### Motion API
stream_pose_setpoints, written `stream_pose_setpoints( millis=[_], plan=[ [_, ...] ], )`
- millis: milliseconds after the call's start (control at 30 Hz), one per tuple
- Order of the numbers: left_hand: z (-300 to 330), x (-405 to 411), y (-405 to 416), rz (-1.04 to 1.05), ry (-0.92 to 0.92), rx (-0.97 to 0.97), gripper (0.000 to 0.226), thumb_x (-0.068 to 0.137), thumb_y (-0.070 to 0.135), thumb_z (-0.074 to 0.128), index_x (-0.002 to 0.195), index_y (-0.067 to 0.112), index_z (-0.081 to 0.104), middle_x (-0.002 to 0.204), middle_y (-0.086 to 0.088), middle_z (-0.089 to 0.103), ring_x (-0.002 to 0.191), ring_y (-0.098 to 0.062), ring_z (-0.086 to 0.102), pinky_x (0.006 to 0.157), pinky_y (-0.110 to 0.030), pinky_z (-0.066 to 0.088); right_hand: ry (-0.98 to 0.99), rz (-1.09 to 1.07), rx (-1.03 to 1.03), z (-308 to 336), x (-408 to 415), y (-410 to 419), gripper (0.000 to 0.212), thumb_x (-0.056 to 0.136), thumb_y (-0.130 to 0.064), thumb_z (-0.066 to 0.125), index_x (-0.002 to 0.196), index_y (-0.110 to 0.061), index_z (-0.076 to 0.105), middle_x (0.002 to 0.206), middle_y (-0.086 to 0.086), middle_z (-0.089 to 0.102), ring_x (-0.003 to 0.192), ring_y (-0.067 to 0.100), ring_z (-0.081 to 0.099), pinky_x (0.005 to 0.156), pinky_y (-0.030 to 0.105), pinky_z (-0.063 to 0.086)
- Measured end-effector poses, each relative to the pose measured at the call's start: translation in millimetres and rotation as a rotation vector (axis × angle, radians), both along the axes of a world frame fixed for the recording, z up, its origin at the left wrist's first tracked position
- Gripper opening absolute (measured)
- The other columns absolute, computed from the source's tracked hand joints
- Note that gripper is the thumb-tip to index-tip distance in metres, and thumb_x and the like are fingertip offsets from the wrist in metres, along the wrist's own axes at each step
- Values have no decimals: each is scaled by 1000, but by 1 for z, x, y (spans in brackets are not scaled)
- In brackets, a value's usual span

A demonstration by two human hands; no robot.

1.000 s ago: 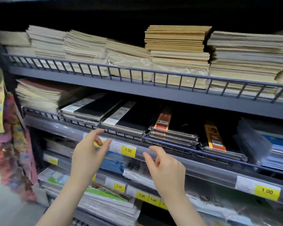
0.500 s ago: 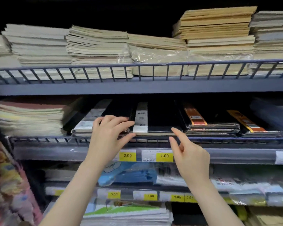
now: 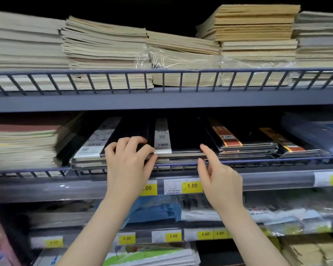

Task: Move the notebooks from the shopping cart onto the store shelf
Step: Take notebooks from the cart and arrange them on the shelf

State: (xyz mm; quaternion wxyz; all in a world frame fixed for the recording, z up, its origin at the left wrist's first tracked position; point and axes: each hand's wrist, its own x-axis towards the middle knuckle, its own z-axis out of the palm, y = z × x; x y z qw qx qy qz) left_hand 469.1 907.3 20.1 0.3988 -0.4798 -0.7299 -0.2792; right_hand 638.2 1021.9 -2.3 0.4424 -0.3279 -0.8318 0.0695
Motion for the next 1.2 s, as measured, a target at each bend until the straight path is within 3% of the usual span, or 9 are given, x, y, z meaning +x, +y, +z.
stream_pose_setpoints(
  millis=[200, 367, 500, 633, 733, 933, 1200],
  plan=[
    [-2, -1, 0, -11, 5, -1, 11, 81, 33, 63, 85, 25, 68, 102, 3, 64, 96, -21, 50, 83, -38, 29, -3, 4, -13, -3, -1, -2, 46, 89, -39, 35, 129, -23, 50, 37, -8, 31, 30, 12, 38, 30, 27, 29],
    [-2, -5, -33, -50, -75, 73, 39, 80, 39, 62, 116, 23, 62, 119, 0, 60, 107, -18, 51, 95, -36, 28, 35, 57, -19, 4, 1, -17, 51, 89, -42, 41, 137, -25, 39, 39, -8, 29, 31, 8, 33, 31, 27, 31],
    [3, -13, -51, -24, -86, 128, 30, 78, 43, 61, 99, 24, 69, 113, 1, 64, 103, -19, 52, 97, -42, 29, 24, 19, 24, 11, -11, -18, 42, 88, -41, 49, 125, -23, 55, 39, -14, 28, 34, 4, 33, 35, 19, 26],
    [12, -8, -20, -3, -3, -90, 32, 74, 46, 65, 100, 27, 69, 101, 6, 66, 95, -21, 57, 93, -46, 33, 8, -75, 52, 10, -22, -15, 32, 87, -39, 56, 114, -23, 63, 48, -7, 58, 44, 17, 56, 43, 24, 39],
    [14, -8, -9, 29, -1, -105, 25, 73, 39, 73, 95, 28, 69, 91, 6, 64, 85, -22, 56, 82, -38, 29, 56, -101, 66, 10, -26, -15, 25, 86, -35, 60, 106, -21, 65, 53, -2, 64, 46, 22, 59, 43, 26, 40],
    [13, -5, -3, 52, 18, -99, 5, 75, 27, 71, 80, 26, 69, 86, 4, 58, 80, -24, 52, 77, -36, 27, 94, -100, 63, 8, -32, -14, 21, 86, -33, 60, 101, -20, 65, 46, -4, 57, 40, 18, 52, 42, 15, 26],
    [8, -2, -5, -18, 86, -50, 7, 75, 27, 72, 75, 23, 67, 88, 4, 58, 82, -21, 53, 81, -34, 26, 90, -53, 46, 5, -23, -12, 23, 86, -35, 59, 105, -21, 64, 45, -11, 44, 38, 15, 50, 38, 26, 40]
  ],
)
